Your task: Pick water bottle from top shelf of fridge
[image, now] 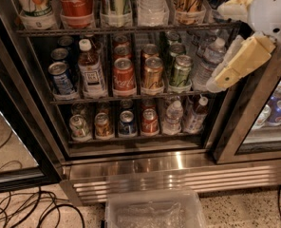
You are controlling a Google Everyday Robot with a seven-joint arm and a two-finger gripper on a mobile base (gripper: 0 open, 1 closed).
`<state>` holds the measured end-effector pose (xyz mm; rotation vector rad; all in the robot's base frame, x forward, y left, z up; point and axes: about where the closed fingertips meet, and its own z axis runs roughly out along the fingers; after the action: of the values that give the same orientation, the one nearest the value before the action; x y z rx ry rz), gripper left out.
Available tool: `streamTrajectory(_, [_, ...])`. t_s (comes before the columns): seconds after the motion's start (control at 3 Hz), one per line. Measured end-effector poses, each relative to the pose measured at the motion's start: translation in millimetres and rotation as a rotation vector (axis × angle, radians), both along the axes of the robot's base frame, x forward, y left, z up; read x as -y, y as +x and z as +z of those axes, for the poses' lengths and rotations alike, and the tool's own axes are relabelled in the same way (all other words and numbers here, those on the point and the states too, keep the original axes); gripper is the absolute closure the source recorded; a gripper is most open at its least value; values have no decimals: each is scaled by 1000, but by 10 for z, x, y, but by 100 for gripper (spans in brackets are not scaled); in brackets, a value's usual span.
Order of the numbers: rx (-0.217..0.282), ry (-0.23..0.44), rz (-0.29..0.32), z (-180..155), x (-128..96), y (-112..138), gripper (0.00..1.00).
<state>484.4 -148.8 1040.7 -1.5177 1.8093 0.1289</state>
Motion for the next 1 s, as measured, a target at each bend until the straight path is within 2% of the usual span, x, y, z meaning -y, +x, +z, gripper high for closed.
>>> streamTrajectory(0.33, [-2, -1, 1, -1, -1, -6, 0])
streamTrajectory(0.67, [37, 50, 0, 48, -114, 69, 0])
streamTrajectory(1.0, [99, 162, -2, 55, -381, 204, 0])
